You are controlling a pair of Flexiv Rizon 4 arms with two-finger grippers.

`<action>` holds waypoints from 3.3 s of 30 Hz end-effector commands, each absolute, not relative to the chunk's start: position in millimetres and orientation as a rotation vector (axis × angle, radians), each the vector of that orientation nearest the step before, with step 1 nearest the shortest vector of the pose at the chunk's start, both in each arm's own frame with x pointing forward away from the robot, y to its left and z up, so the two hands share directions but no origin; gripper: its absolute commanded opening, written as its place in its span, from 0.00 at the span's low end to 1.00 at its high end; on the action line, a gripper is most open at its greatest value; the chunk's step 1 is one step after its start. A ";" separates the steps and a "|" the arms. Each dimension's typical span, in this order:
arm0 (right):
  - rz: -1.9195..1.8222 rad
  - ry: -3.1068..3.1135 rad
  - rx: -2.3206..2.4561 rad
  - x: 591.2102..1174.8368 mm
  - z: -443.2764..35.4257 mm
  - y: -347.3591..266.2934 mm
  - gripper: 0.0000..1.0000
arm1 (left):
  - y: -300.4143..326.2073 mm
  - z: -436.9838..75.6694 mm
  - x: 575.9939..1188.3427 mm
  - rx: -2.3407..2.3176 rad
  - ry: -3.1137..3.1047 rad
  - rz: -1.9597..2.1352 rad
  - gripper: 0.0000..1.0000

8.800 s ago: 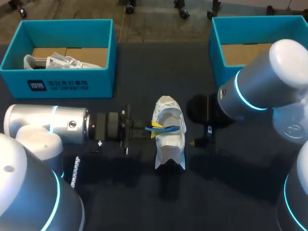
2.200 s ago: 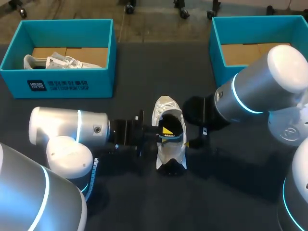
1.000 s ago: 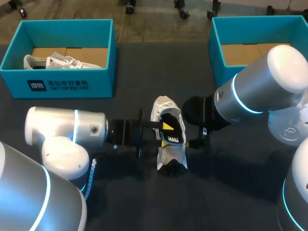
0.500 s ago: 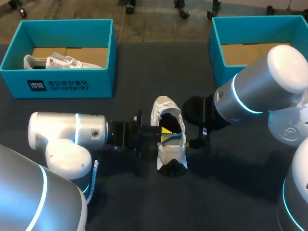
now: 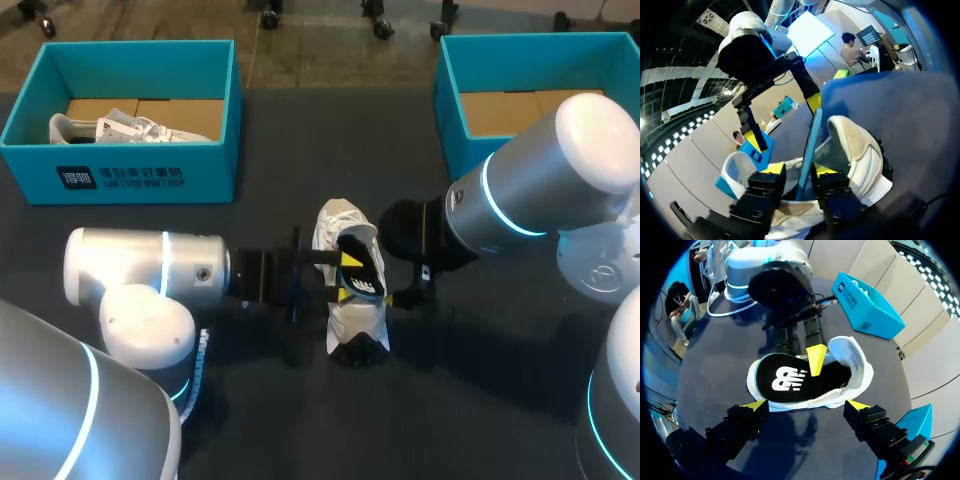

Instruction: Take the shoe out of the shoebox, open the shoe tongue, remove and reinsert the insole, then place the shoe into the shoebox

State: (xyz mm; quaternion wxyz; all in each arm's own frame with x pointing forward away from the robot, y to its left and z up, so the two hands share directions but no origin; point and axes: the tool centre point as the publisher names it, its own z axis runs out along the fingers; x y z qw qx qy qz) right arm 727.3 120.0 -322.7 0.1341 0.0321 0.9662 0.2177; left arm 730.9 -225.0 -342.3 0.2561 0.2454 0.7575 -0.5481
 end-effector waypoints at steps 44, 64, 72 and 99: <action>0.633 2.800 0.094 726.3 -322.9 119.3 1.00 | -212.7 -347.9 731.3 0.700 2.058 -1.459 0.45; 0.633 2.800 0.094 726.3 -322.9 119.3 1.00 | -210.6 -313.3 717.0 0.712 2.023 -1.518 0.55; 0.633 2.800 0.094 726.3 -322.9 119.3 1.00 | -202.6 -304.5 715.7 0.719 2.037 -1.529 0.50; 0.633 2.800 0.094 726.3 -322.9 119.3 1.00 | -177.2 -268.0 720.9 0.998 2.167 -1.481 0.55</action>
